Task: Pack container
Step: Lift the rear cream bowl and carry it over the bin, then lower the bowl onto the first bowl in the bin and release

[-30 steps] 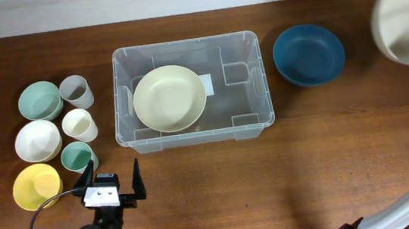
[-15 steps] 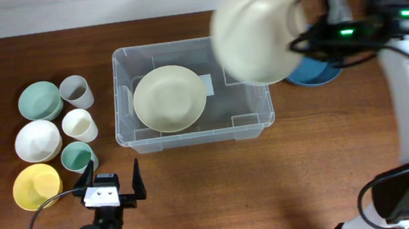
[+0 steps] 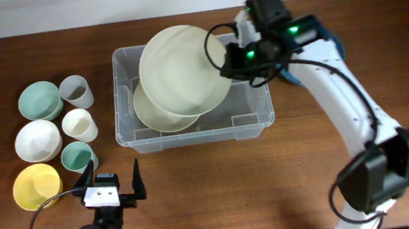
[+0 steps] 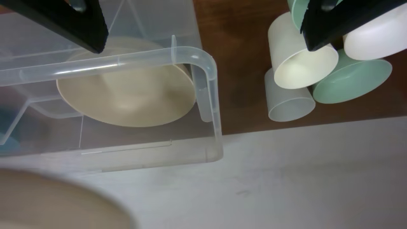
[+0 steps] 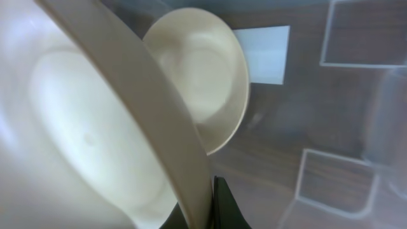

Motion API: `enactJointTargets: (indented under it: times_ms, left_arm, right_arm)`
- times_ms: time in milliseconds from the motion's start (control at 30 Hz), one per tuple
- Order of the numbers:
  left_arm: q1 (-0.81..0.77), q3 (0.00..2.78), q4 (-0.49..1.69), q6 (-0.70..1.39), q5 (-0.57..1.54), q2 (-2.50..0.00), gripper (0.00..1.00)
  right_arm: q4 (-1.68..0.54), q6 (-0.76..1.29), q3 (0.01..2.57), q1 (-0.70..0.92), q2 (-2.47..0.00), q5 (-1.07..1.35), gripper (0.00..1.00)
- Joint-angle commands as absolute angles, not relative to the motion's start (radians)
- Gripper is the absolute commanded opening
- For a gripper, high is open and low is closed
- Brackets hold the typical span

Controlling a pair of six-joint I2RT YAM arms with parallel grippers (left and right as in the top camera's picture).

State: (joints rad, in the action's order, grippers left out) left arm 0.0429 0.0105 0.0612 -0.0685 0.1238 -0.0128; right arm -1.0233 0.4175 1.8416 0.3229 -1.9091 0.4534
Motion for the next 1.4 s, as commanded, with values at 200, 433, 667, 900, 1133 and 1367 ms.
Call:
enactJointTargets:
  times_ms: [200,433,667,900,1133,1367]
  left_arm:
    - [0.051,0.009,0.068,-0.084,0.132,-0.005,0.99]
    - [0.051,0.009,0.068,-0.084,0.132,-0.005,0.99]
    - [0.051,0.009,0.068,-0.084,0.132,-0.005,0.99]
    - [0.051,0.009,0.068,-0.084,0.132,-0.005,0.99]
    - [0.051,0.009,0.068,-0.084,0.132,-0.005,0.99]
    - [0.051,0.009,0.068,-0.084,0.132,-0.005,0.99]
  right_arm:
    - [-0.96,0.477,1.84,0.369,-2.059,0.437,0.04]
    - [-0.899,0.478,1.84,0.385,-2.106,0.435,0.04]
    - [-0.856,0.507,1.84,0.414,-2.146,0.421,0.04]
    - [-0.852,0.514,1.84,0.421,-2.152,0.38,0.04]
    - [-0.848,0.514,1.84,0.423,-2.152,0.38,0.04]
    - [-0.842,0.514,1.84,0.447,-2.159,0.38,0.05]
